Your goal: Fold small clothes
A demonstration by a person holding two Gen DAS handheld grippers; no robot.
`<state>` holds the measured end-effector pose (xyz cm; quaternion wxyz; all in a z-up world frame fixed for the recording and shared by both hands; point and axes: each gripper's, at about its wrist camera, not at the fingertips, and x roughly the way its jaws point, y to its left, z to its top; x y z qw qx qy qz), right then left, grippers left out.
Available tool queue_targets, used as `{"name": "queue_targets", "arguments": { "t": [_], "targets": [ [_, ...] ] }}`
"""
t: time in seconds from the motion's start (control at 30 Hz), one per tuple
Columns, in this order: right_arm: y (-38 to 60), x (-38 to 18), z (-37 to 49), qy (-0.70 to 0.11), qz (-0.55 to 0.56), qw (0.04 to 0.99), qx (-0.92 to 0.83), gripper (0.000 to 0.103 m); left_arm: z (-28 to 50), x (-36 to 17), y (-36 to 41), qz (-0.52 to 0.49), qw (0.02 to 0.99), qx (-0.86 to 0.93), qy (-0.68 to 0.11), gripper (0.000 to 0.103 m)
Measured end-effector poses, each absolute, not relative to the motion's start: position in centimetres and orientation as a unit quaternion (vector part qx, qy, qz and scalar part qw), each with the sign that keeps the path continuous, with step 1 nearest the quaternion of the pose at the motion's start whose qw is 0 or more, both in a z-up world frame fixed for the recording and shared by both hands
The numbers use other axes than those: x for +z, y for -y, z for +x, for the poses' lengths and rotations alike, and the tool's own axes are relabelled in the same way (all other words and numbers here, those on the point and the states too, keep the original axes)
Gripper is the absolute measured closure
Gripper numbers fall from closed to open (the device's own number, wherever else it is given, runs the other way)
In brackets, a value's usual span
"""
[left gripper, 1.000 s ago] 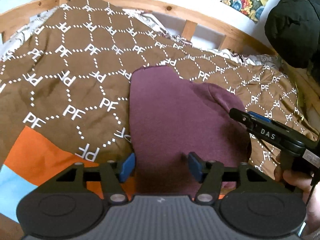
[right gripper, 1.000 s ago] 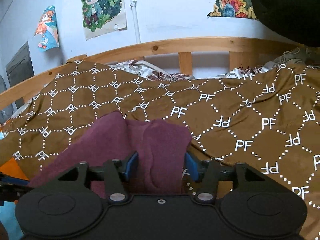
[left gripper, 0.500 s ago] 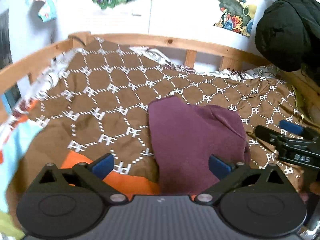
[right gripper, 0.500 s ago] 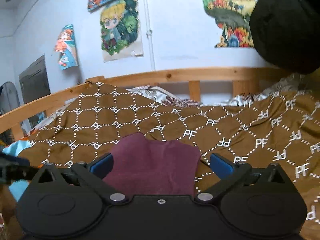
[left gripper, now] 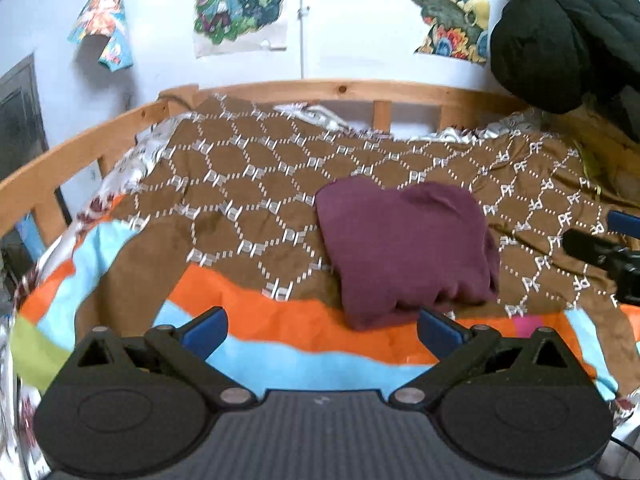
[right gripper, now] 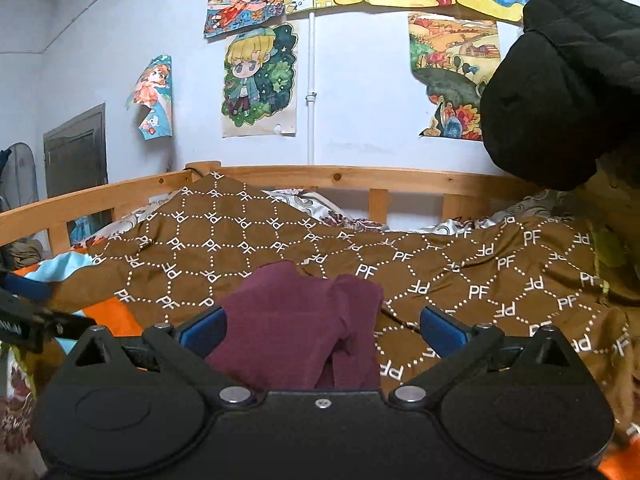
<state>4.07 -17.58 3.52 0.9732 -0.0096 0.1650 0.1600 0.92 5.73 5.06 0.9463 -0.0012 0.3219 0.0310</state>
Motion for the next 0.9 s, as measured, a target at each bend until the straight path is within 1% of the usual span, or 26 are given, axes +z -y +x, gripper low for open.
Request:
{"name": "queue_targets", "arguments": {
  "t": [0.13, 0.4, 0.9],
  "targets": [
    [17.8, 2.8, 2.6, -0.174, -0.012, 0.973, 0.149, 0.001, -0.3, 4.1, -6.2, -0.025, 0.946, 0.034, -0.32, 0.001],
    [18.2, 1.6, 1.1, -0.197, -0.003, 0.971, 0.134, 0.001, -1.6, 3.1, -6.2, -0.008, 0.951, 0.045, -0.305, 0.001],
    [18.1, 1.0, 1.3, -0.21, 0.007, 0.969, 0.126, 0.001, -1.5, 3.3, -5.9, -0.004, 0.954, 0.033, -0.297, 0.001]
  ]
}}
